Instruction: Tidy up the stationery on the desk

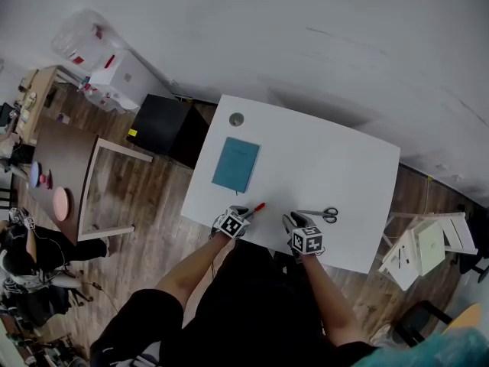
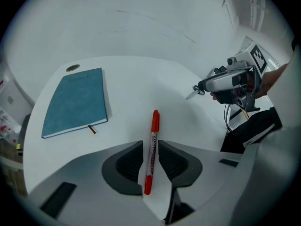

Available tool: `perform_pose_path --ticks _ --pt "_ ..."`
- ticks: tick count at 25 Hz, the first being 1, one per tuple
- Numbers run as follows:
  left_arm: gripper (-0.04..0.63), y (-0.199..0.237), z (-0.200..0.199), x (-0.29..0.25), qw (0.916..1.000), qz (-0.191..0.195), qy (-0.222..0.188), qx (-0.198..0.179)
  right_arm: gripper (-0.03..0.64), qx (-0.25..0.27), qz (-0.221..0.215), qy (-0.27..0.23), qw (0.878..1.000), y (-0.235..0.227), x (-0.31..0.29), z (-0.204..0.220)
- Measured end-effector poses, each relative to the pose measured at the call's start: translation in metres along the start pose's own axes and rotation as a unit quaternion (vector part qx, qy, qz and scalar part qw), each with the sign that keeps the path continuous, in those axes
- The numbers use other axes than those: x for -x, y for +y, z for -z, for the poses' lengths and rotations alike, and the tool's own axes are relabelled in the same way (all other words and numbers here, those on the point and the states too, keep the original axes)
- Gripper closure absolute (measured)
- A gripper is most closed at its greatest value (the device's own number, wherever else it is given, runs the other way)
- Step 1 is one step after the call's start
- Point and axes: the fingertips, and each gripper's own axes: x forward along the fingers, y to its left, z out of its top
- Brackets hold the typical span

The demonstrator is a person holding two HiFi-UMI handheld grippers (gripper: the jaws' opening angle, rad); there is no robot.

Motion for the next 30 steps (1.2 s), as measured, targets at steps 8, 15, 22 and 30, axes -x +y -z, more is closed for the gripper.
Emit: perform_pose_path --ticks 8,15,22,30 --pt "0.529 0.006 -0.004 0.003 0.999 -0.04 0.007 0.021 0.483 0.005 -0.003 -0.005 1.0 -0.008 0.006 0.0" --pt "0.543 -0.003 -0.04 0.009 0.9959 -0.031 -0.029 0.08 0.489 0.01 -0.016 -0.009 1.0 -0.006 0.006 -0.003" --pt "0.543 0.029 -0.079 0.005 0.9901 -0.065 -0.023 0.123 0.489 0.007 -0.011 -0.01 1.0 -0.004 0.001 -0.014" --pt "0.543 0.07 -0.121 -0.007 0.985 -0.082 -0.03 0.149 0.489 -0.013 -0.001 -0.008 1.0 -0.005 -0.009 -0.024"
